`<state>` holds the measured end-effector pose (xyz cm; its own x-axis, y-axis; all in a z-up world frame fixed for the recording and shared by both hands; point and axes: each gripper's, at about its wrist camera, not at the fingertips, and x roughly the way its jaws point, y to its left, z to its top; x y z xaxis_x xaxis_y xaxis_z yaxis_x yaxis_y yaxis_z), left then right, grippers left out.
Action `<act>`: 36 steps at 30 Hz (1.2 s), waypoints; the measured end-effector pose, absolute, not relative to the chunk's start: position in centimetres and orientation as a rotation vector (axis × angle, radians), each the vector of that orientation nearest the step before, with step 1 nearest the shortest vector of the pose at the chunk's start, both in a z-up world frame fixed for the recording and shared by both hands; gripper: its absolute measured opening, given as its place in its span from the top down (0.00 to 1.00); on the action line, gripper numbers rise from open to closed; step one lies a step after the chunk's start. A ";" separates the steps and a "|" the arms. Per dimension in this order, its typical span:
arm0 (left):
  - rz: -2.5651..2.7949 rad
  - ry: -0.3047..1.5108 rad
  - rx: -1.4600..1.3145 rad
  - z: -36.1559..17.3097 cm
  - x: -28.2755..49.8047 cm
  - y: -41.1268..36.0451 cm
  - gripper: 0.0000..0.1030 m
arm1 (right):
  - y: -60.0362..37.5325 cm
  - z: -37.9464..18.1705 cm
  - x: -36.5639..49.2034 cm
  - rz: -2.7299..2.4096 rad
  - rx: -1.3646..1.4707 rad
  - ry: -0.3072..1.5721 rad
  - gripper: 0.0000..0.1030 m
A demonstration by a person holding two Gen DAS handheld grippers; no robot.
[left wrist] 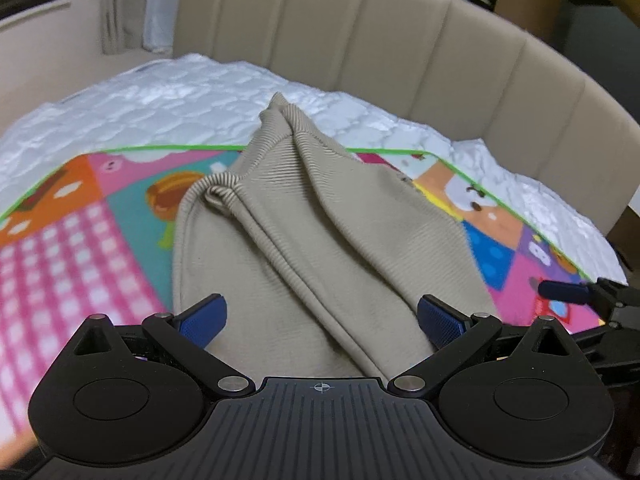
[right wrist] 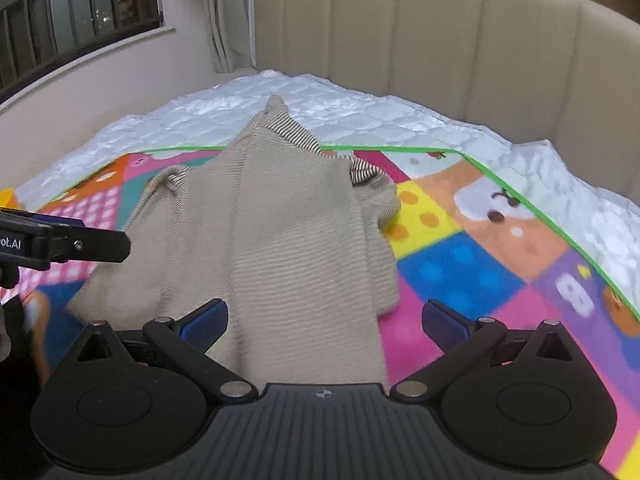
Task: Fold clothes
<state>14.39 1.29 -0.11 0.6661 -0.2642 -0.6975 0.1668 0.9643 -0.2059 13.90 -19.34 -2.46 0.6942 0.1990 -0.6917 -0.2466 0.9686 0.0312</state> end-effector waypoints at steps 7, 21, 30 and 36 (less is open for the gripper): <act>-0.173 0.871 -0.072 -3.5 21.0 4.9 0.00 | -18.5 -4.8 23.3 0.256 0.008 0.822 0.00; -0.170 1.046 -0.194 -7.2 23.6 7.3 0.06 | -18.9 -7.9 27.3 0.258 0.139 0.996 0.17; -0.227 1.115 -0.030 -6.7 20.2 4.0 0.31 | -21.3 -6.9 21.1 0.336 0.167 1.080 0.62; -0.395 1.256 0.040 -6.3 14.2 0.9 0.33 | -23.2 -5.7 14.7 0.343 0.050 1.166 0.62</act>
<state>14.17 0.88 -6.27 0.2520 -0.2683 -0.9298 0.3119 0.9320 -0.1844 14.74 -23.15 -5.68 0.3481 0.2903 -0.8914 -0.2388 0.9469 0.2151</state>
